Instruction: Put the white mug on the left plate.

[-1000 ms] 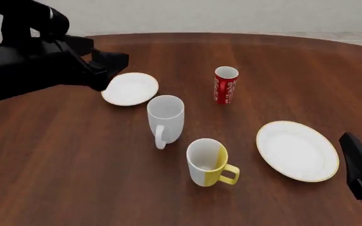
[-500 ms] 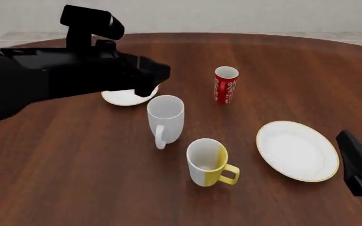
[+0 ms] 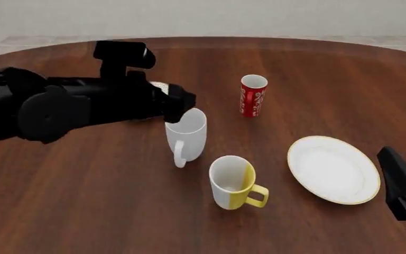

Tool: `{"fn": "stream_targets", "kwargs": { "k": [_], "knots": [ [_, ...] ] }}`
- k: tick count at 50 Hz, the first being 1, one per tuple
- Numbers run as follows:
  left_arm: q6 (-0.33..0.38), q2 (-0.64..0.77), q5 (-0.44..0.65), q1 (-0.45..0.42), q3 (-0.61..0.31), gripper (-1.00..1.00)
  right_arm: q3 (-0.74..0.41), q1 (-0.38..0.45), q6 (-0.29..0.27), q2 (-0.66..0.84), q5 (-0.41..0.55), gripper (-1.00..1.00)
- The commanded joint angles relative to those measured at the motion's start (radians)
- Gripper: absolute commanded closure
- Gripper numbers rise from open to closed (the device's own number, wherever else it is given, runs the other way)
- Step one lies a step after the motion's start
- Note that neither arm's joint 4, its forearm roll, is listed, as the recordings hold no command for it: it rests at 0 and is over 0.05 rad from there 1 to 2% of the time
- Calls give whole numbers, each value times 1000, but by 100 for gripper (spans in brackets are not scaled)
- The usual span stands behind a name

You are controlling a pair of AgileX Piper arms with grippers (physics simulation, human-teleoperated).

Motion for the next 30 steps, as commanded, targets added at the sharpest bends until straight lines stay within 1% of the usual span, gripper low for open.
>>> {"fn": "stream_targets", "kwargs": {
  "k": [1, 15, 18, 19, 25, 26, 30],
  "knots": [
    [-25, 31, -26, -5, 26, -100, 0, 1, 3, -4, 5, -100],
    [-38, 43, -34, 13, 46, -100, 0, 4, 5, -14, 18, -100],
    [-40, 44, -36, 22, 52, -100, 0, 6, 6, -3, 9, -100],
    [-41, 39, -36, 48, 64, -100, 0, 7, 5, 4, 3, -100],
    [-42, 49, -44, 55, 68, -100, 0, 10, 4, 11, -2, -100],
    [-38, 48, -47, 71, 73, -100, 0, 12, 4, 15, -7, -100],
    [-55, 68, -57, 82, 76, -100, 0, 15, 3, 39, -29, -100]
  ]
}}
